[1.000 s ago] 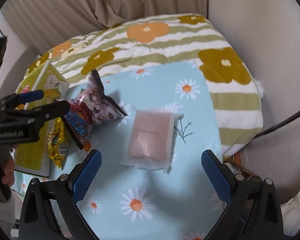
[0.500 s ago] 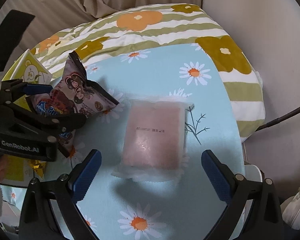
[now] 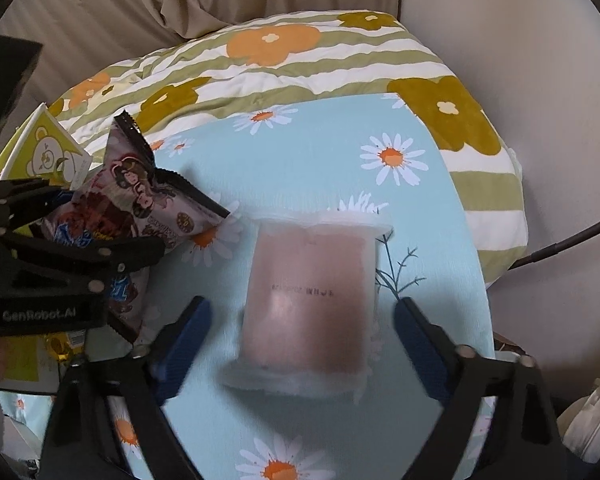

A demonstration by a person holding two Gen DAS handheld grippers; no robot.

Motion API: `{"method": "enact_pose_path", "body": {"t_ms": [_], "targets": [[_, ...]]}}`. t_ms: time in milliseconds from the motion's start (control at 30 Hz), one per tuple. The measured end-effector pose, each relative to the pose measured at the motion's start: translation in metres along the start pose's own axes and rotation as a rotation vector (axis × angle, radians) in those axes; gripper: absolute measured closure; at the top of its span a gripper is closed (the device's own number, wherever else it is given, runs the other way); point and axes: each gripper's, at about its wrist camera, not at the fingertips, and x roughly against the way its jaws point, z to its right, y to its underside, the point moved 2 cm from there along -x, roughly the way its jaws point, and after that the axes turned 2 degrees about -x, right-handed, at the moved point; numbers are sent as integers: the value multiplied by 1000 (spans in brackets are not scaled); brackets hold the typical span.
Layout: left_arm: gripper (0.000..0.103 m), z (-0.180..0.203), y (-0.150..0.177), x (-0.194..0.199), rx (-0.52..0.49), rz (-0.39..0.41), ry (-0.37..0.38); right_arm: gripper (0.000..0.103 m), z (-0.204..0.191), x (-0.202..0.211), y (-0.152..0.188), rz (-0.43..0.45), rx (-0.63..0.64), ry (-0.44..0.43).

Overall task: Organize snacks
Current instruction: 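Grasp the purple-red packet with the left tool while the right tool grasps the pink translucent bag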

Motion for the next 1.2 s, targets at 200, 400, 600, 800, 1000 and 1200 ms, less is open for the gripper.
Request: {"method": "enact_pose_path", "body": {"t_ms": [200,400,600,800,1000,1200], "targets": [[36,2,2,10,16,26,9,21,-6,-5,-6,16,20,28],[36,2,5,17,34,38,0,39,-8,-16,-6,5,50,81],[36,0,10,32,62,64,-13,45,-6,-14,-3,8,67,83],[36,-2,22,65,99,120,-33,46,-10,10,-5,55,80,44],[36,-6,42,120,169,217,-67,46,-28,56,-12,141,130,-10],[36,-19,78,182,274,318,-137,46,-64,113,-19,235,225,-97]]}}
